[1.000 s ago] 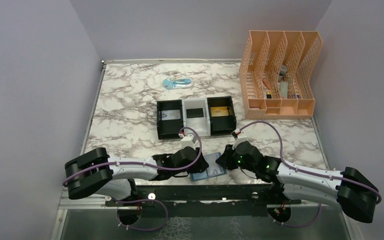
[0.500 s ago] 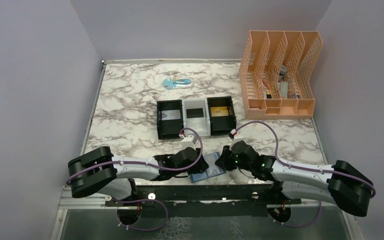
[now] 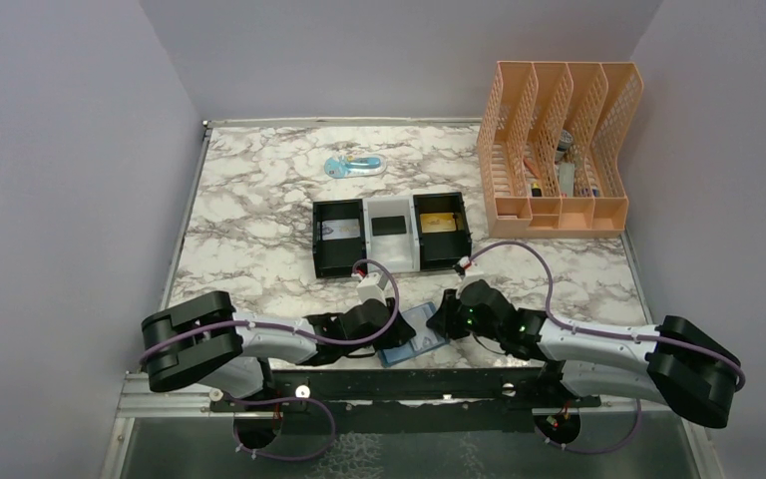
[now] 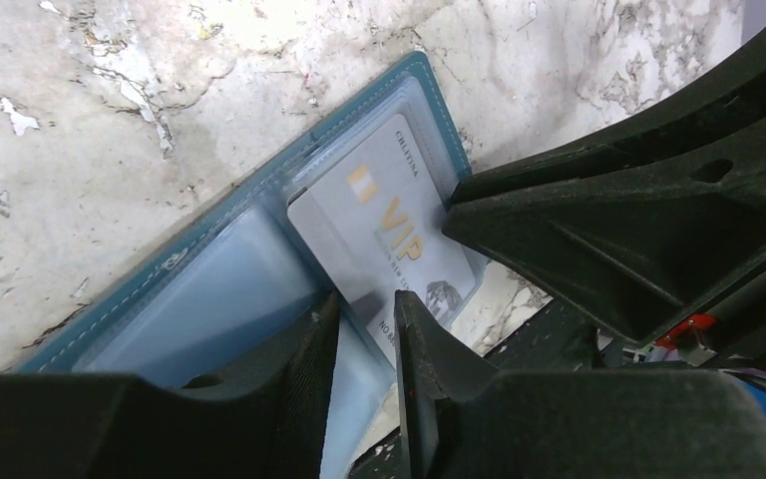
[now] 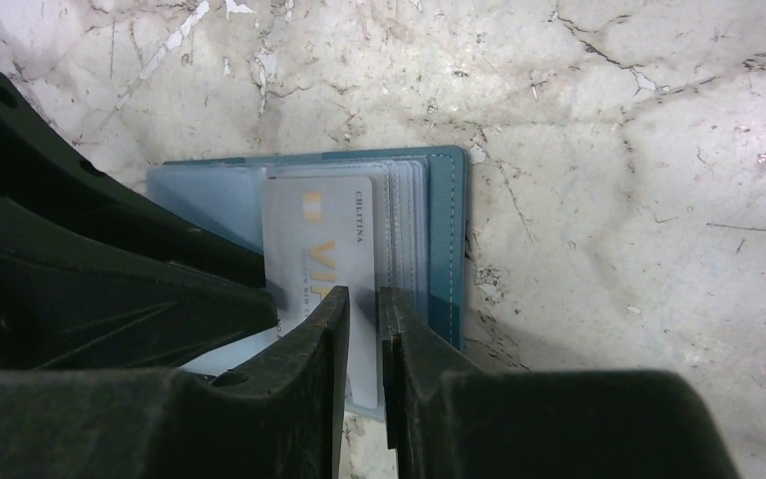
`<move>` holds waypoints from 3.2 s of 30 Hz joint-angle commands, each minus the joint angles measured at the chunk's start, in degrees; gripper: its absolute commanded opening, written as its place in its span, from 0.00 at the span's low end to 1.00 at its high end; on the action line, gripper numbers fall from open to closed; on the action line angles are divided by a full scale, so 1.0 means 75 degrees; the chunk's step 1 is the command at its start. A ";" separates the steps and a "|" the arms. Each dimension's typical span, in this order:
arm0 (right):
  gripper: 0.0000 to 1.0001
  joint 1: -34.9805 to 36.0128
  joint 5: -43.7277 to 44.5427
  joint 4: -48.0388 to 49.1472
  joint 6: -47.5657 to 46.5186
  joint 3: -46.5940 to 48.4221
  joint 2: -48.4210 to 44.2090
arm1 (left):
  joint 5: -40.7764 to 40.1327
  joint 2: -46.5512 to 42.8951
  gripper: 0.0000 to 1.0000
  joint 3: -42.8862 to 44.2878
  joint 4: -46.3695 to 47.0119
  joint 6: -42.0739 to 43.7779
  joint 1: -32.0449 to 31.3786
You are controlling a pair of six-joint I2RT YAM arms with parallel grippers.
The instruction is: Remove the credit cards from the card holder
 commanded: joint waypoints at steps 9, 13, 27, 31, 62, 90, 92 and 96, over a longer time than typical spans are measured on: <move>0.18 0.0028 -0.0087 -0.0341 0.0088 -0.0289 -0.0049 | -0.0291 0.0416 0.14 -0.0226 0.0925 -0.0462 -0.0050; 0.18 0.0021 -0.0046 -0.0379 0.0121 -0.0304 -0.0093 | -0.0435 0.0174 0.12 -0.0450 0.0917 -0.0605 -0.0043; 0.20 0.0030 -0.0486 -0.0646 -0.0259 0.0144 -0.0330 | -0.0437 -0.0151 0.16 -0.0513 0.0553 -0.0128 -0.0043; 0.22 0.0026 -0.0723 -0.0588 -0.0432 0.0298 -0.0452 | -0.0380 -0.0098 0.16 -0.0414 0.0466 -0.0053 -0.0051; 0.25 0.0032 -0.0528 -0.0376 -0.0068 0.0265 0.0871 | -0.0626 -0.0134 0.38 -0.0988 0.0597 -0.1499 -0.0060; 0.25 0.0024 -0.0343 -0.0365 0.0167 0.0007 0.0600 | -0.0976 -0.0341 0.00 -0.1799 0.1479 -0.2128 -0.0138; 0.25 0.0031 -0.0358 -0.0376 0.0130 0.0018 0.0609 | -0.0977 -0.0409 0.00 -0.1825 0.1476 -0.2109 -0.0143; 0.25 0.0025 -0.0484 -0.0388 -0.0040 0.0108 0.0495 | -0.0977 -0.0468 0.00 -0.1820 0.1476 -0.2021 -0.0146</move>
